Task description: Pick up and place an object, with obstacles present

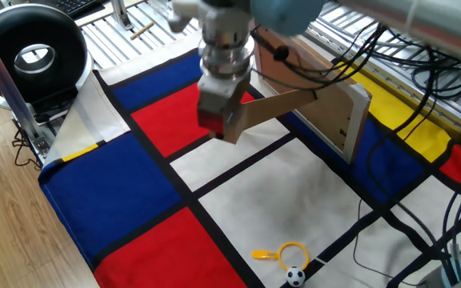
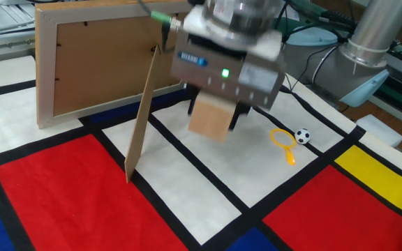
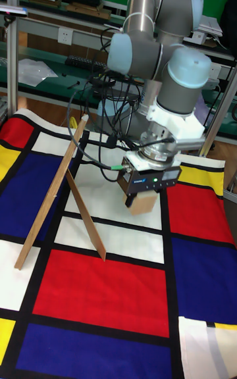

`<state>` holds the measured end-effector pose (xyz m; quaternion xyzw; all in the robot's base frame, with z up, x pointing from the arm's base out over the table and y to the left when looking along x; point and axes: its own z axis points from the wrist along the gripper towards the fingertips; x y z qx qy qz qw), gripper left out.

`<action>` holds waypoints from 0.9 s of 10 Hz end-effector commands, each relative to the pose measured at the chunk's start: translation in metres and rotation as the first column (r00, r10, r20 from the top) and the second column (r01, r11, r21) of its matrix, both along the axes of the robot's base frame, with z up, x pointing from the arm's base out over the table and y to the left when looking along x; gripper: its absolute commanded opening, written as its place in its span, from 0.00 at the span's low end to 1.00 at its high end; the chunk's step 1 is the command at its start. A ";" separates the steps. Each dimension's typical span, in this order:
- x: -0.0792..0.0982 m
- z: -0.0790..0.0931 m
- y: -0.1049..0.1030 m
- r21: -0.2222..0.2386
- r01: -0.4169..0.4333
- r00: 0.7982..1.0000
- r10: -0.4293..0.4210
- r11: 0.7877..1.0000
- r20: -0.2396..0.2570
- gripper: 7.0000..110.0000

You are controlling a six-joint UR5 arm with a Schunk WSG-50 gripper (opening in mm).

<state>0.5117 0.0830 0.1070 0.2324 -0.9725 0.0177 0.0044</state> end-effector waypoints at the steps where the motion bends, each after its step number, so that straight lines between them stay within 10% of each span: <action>1: 0.024 -0.010 0.018 0.051 0.020 0.999 -0.022 0.998 0.047 0.00; 5: 0.022 -0.019 0.006 0.020 0.021 0.999 -0.021 1.000 0.029 0.00; 6: 0.031 -0.013 -0.008 -0.049 0.008 0.998 -0.005 0.999 0.066 0.00; 7: 0.038 -0.012 0.001 -0.014 -0.002 0.996 0.003 1.000 0.091 0.36; 8: 0.047 -0.010 0.005 -0.007 -0.016 0.991 0.017 1.000 0.130 0.36; 9: 0.052 -0.009 0.012 0.010 -0.035 0.988 0.033 0.999 0.153 0.79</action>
